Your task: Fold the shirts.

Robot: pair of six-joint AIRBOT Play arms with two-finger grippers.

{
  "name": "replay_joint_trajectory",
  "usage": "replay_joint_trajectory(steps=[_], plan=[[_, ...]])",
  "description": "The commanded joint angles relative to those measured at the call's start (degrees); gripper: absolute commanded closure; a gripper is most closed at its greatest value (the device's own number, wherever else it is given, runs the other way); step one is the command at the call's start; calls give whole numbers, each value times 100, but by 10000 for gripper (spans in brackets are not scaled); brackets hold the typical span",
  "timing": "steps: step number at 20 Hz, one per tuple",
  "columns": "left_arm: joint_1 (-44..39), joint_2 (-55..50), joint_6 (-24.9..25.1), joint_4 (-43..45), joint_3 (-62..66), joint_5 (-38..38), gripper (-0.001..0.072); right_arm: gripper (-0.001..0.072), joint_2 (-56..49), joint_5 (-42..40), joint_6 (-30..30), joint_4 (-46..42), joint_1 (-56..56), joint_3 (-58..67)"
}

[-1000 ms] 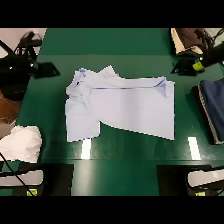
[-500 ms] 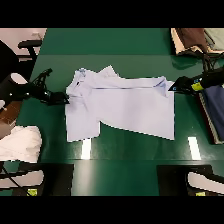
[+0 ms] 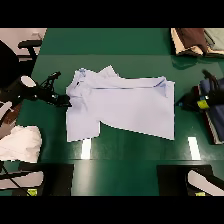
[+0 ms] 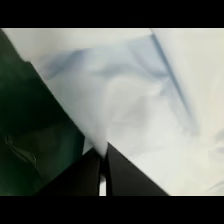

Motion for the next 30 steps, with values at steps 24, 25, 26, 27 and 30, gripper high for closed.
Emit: replay_joint_trajectory(steps=[24,25,26,27,30], plan=[[-15,2813,-431,-81,2387,76,679,700,1423,-527,-275,879,509,1777],[-15,3126,-444,-81,2806,267,680,700,1554,-605,-275,872,509,2356],[-15,3401,-444,-70,3222,468,680,700,1670,-702,-275,859,509,2953],[-15,3628,-446,-59,3585,643,680,700,1749,-758,-273,719,511,3526],[-15,4072,-748,-39,4548,933,680,700,1788,-610,-52,-31,511,5023]])
